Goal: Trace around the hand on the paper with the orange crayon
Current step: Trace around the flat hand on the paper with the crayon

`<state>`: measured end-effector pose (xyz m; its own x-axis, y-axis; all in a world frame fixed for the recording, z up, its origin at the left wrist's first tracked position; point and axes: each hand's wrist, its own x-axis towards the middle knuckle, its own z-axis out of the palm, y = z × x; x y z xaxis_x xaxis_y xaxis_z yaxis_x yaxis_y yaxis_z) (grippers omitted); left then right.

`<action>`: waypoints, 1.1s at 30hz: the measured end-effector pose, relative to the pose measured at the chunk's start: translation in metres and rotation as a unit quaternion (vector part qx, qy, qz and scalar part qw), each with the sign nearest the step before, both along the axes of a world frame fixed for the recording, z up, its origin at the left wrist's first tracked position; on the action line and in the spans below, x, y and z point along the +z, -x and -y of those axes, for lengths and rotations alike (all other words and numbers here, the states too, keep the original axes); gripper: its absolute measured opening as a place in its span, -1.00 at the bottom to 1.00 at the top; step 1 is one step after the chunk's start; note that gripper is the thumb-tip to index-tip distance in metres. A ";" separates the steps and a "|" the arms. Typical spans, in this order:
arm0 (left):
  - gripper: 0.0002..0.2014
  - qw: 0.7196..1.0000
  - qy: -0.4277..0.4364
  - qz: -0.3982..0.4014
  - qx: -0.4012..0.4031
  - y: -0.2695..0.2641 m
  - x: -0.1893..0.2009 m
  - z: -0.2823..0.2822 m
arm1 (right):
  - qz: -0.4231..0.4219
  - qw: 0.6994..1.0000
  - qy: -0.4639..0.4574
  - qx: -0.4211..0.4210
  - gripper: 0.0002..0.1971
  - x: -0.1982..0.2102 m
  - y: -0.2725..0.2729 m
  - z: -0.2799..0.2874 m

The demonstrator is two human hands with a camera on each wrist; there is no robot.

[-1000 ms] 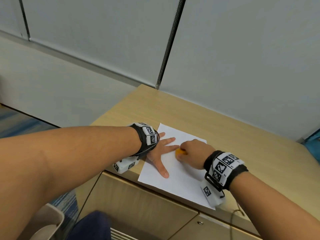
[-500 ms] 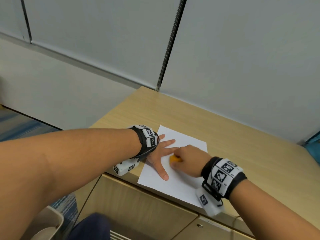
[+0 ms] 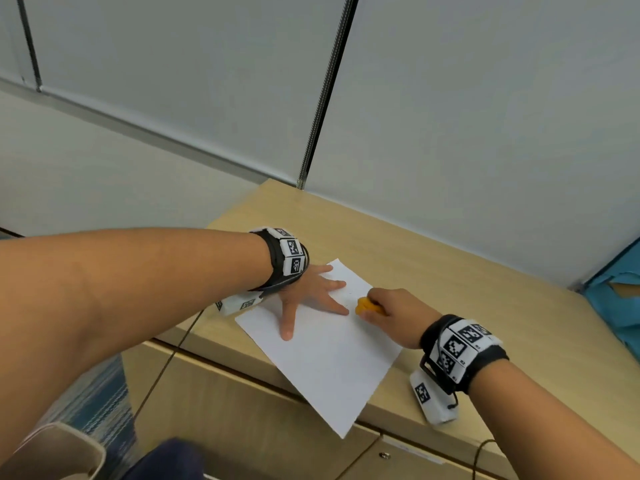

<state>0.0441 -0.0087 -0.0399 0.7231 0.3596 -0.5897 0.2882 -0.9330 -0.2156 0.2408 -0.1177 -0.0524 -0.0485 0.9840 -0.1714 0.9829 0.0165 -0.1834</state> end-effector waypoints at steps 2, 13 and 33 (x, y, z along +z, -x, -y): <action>0.20 1.000 0.000 -0.005 0.004 -0.004 0.006 -0.003 | -0.003 1.000 -0.017 0.024 -0.67 -0.001 0.001 0.001; 0.27 0.987 0.099 0.074 0.098 -0.005 -0.013 -0.002 | 0.033 0.990 -0.012 0.134 -0.79 -0.013 0.019 -0.007; 0.13 0.996 0.044 0.051 0.066 0.009 -0.029 0.002 | 0.092 0.986 0.034 0.135 -0.78 -0.008 0.051 -0.027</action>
